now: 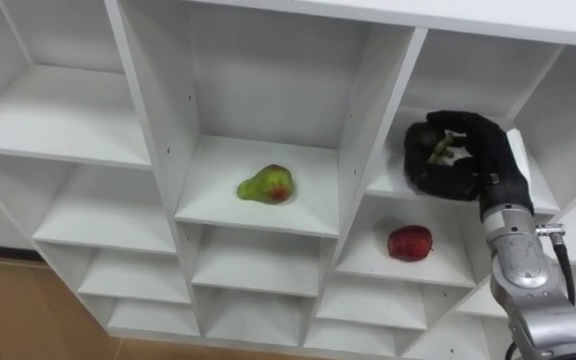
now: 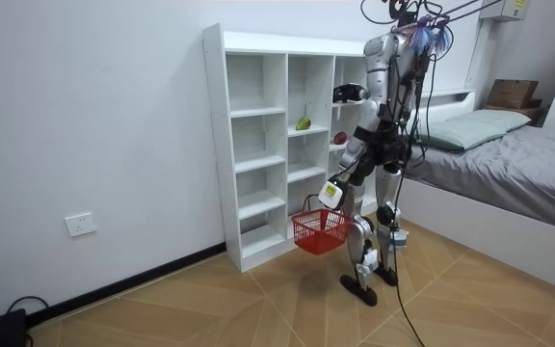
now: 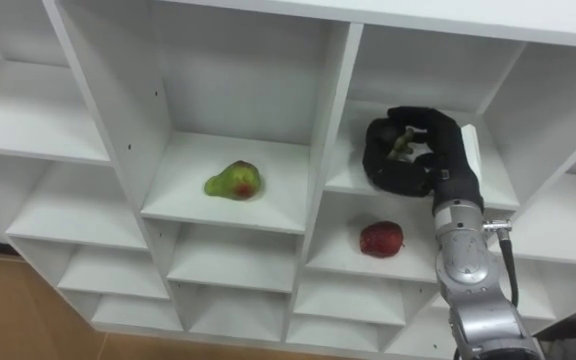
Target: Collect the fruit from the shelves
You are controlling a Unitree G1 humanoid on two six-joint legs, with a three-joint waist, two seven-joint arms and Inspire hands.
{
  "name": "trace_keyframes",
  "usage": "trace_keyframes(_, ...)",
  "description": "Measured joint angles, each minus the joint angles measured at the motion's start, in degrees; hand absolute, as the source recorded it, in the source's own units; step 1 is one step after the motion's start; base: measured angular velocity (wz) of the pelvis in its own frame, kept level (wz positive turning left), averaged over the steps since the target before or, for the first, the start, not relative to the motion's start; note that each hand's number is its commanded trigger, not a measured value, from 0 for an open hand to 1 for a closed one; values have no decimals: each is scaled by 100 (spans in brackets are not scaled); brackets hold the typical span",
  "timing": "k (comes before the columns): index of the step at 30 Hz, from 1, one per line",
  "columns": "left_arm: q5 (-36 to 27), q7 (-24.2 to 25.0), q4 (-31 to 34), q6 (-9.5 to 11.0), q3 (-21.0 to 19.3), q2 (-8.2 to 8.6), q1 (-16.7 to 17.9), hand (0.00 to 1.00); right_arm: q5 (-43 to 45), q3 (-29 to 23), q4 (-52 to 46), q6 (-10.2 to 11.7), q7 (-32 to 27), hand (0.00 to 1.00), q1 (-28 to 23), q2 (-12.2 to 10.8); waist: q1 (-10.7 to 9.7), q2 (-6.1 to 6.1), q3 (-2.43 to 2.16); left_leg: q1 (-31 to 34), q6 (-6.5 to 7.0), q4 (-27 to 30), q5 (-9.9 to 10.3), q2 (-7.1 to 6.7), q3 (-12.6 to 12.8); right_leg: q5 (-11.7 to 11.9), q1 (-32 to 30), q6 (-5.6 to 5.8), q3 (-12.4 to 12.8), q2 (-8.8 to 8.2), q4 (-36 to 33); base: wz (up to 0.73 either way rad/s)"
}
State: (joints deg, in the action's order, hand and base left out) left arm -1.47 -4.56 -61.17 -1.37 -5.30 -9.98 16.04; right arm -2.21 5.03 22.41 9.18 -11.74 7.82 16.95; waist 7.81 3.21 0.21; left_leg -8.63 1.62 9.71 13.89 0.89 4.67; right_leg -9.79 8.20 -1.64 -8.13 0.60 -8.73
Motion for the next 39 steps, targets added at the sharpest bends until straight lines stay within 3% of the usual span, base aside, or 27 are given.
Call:
trace_keyframes(11, -19, 26, 225, 14, 4, -3, -104, 100, 106, 56, -154, -4, 16, 100, -3, -20, -133, 29, 5, 16, 1, 1, -1, -9, -10, -1, -18, 1, 1, -7, 9, 0)
trace_keyframes(19, -83, 137, 517, 421, 119, 66, -512, 100, 470, 55, -546, 22, 57, 100, -242, -30, -216, 14, -4, 9, 6, 19, -4, -15, -3, -1, -33, 1, 9, -13, 1, -1)
trace_keyframes(24, -77, 214, 903, 432, 317, 90, -573, 100, 483, 54, -582, 96, 40, 100, -258, -113, -369, -15, -15, 48, 6, 54, -4, -22, -1, 0, -76, 2, 13, -24, -10, 0)
trace_keyframes(30, -135, 314, 1022, 436, 392, 287, -764, 100, 512, 49, -983, 78, 50, 100, -561, -165, -475, -95, -34, 28, 12, 59, -8, -14, 89, 0, -121, 2, 31, -24, -35, -6)
trace_keyframes(35, -389, 483, 1596, 434, 562, 293, -767, 100, 645, 45, -990, 71, 39, 100, -585, -222, -574, -72, -21, -10, 12, 67, -8, -6, 164, 0, -178, 2, 156, -11, -102, -10)
trace_keyframes(39, -592, 637, 1884, 543, 616, 299, -802, 100, 845, 34, -1004, 72, 45, 100, -585, -233, -629, -15, -10, 11, 12, 55, -8, -1, 259, -1, -219, 3, 211, -4, -132, -12)
